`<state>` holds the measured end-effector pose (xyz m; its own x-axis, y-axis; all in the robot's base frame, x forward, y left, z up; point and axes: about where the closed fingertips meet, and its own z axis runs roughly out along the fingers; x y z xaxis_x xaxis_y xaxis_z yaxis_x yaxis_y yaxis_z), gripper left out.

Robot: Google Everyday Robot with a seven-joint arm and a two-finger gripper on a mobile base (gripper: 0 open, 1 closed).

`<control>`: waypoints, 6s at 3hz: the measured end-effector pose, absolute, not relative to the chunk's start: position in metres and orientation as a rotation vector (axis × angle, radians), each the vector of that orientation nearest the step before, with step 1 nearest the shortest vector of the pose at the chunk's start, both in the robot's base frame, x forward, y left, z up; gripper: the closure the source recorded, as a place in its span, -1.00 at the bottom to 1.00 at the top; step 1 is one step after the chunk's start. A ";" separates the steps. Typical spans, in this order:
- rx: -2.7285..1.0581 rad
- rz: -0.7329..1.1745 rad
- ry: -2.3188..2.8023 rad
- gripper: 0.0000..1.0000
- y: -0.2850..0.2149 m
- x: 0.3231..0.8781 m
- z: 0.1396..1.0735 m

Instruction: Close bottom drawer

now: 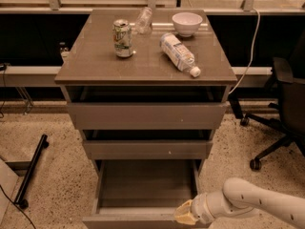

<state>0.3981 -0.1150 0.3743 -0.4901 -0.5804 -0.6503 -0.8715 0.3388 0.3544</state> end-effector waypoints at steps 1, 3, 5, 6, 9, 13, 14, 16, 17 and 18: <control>-1.278 0.959 2.206 1.00 -0.110 0.398 0.346; -1.236 0.959 2.254 1.00 -0.105 0.400 0.283; -1.120 0.980 2.327 1.00 -0.111 0.407 0.226; -1.057 0.982 2.368 1.00 -0.117 0.410 0.204; -1.025 0.930 2.392 1.00 -0.120 0.443 0.184; -1.005 0.739 2.308 1.00 -0.114 0.479 0.175; -1.005 0.728 2.299 1.00 -0.113 0.486 0.174; -0.984 0.635 2.222 0.64 -0.110 0.542 0.173; -0.956 0.600 2.186 0.17 -0.112 0.565 0.176; -0.925 0.564 2.139 -0.45 -0.114 0.595 0.183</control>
Offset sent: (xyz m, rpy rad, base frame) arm 0.0024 0.0126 -0.0975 -0.0326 0.0230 -0.0157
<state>0.5951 -0.1144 0.1828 -0.4776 -0.4385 -0.7614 -0.7567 0.6456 0.1028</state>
